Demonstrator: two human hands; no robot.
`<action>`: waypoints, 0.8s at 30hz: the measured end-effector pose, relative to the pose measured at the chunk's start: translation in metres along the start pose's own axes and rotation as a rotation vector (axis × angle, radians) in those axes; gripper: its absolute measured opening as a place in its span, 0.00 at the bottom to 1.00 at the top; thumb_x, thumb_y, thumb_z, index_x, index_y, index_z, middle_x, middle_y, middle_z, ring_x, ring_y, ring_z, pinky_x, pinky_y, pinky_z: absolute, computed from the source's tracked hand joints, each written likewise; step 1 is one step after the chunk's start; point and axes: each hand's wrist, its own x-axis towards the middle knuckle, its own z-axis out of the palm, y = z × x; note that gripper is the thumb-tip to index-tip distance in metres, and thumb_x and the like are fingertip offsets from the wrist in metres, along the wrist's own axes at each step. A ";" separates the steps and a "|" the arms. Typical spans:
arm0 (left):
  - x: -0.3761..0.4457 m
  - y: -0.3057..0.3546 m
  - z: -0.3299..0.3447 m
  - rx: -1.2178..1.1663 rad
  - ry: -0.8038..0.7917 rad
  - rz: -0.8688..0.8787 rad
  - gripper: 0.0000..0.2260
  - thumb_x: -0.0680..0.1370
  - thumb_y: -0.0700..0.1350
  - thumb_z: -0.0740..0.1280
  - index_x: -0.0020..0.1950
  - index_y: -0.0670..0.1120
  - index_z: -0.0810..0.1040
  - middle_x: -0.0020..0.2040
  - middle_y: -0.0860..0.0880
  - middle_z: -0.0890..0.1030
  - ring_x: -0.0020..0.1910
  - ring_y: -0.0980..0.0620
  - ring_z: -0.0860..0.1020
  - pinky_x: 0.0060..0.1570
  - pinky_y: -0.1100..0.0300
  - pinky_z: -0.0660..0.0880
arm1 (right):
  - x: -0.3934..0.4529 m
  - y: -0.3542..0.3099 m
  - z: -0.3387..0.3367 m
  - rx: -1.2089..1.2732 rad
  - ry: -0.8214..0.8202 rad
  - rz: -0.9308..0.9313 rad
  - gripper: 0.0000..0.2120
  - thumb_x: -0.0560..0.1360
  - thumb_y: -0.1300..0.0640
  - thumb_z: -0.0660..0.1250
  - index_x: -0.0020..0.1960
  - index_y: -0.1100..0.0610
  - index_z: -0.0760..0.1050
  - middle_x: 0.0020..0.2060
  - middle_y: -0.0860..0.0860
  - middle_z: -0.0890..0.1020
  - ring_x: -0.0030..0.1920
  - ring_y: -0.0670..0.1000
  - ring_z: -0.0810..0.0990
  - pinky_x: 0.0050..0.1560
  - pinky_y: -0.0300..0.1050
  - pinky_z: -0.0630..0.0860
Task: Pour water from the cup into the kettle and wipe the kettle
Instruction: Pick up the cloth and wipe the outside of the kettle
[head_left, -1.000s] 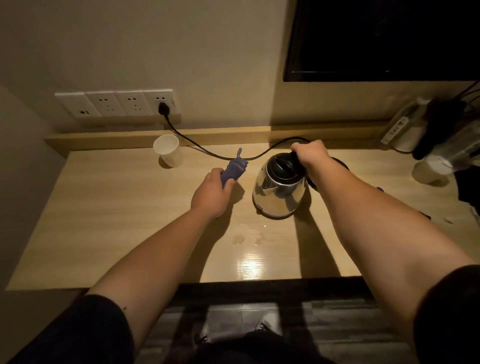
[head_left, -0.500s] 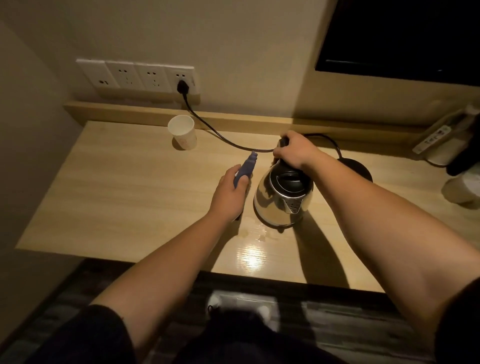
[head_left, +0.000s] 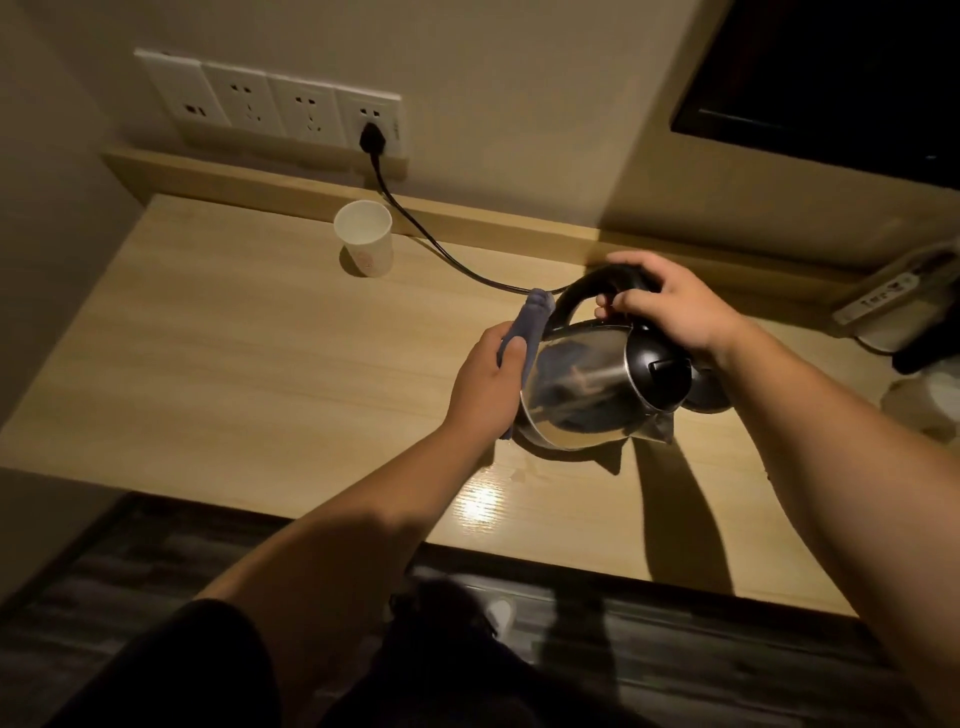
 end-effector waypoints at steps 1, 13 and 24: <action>-0.001 0.001 0.002 0.029 -0.002 0.028 0.15 0.83 0.52 0.54 0.68 0.54 0.69 0.59 0.53 0.76 0.55 0.56 0.75 0.46 0.63 0.72 | -0.001 0.001 0.001 0.048 0.002 0.009 0.24 0.77 0.65 0.67 0.70 0.51 0.70 0.55 0.56 0.83 0.55 0.55 0.84 0.62 0.51 0.78; -0.023 0.019 0.030 0.604 0.102 0.413 0.20 0.82 0.53 0.54 0.75 0.55 0.63 0.64 0.50 0.67 0.60 0.52 0.67 0.53 0.56 0.74 | 0.005 0.003 0.011 -0.097 0.036 -0.067 0.23 0.77 0.54 0.67 0.71 0.44 0.70 0.61 0.52 0.77 0.54 0.50 0.79 0.47 0.43 0.76; -0.019 0.016 0.040 0.585 0.071 0.430 0.20 0.84 0.52 0.50 0.76 0.52 0.62 0.74 0.51 0.66 0.73 0.52 0.63 0.69 0.49 0.66 | 0.001 -0.001 0.018 -0.017 0.061 -0.064 0.19 0.80 0.52 0.65 0.70 0.45 0.71 0.61 0.52 0.78 0.55 0.51 0.79 0.46 0.41 0.74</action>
